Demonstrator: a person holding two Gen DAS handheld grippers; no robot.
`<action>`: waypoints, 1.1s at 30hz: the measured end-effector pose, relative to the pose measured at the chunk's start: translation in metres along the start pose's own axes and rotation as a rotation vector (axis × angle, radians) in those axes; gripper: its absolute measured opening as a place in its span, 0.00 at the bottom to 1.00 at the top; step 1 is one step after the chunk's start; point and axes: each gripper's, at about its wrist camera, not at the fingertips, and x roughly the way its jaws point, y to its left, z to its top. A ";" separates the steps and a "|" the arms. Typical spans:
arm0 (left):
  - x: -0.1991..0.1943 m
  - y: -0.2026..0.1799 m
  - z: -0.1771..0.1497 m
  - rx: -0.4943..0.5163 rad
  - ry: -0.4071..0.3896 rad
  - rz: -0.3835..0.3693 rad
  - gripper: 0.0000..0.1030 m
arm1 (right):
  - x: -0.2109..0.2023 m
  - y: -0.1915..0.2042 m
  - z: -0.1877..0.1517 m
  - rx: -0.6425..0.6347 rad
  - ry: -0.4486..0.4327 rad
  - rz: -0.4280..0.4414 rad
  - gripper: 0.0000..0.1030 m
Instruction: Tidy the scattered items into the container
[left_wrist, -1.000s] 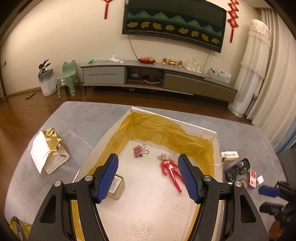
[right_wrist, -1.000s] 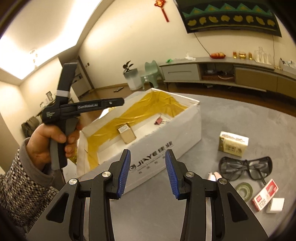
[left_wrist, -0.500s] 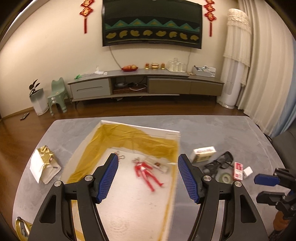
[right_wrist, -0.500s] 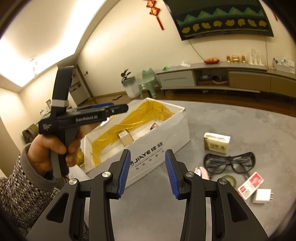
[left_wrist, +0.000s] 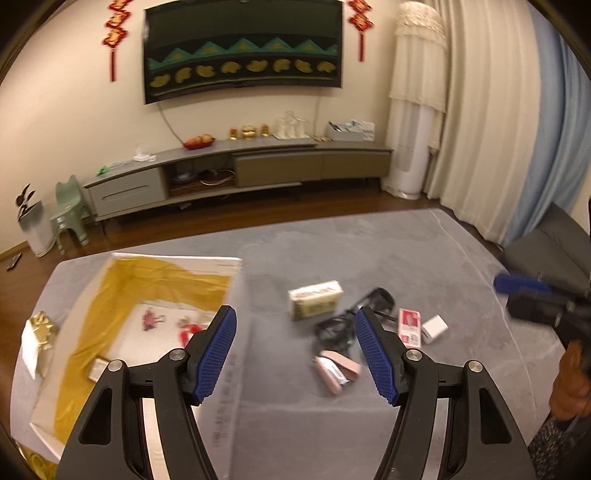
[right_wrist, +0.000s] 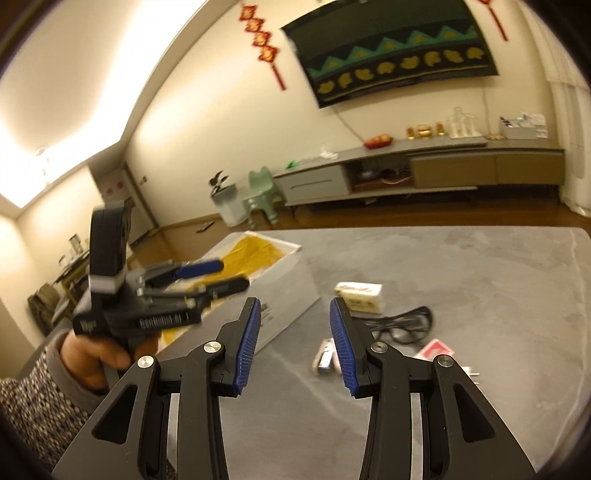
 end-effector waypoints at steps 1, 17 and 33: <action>0.005 -0.006 -0.002 0.010 0.010 -0.004 0.66 | -0.002 -0.004 0.001 0.011 -0.002 -0.006 0.41; 0.074 -0.007 -0.022 -0.083 0.091 0.051 0.66 | 0.060 -0.047 -0.036 0.077 0.207 -0.095 0.41; 0.043 0.040 -0.024 -0.165 0.038 -0.023 0.66 | 0.187 -0.040 -0.086 0.156 0.400 -0.092 0.44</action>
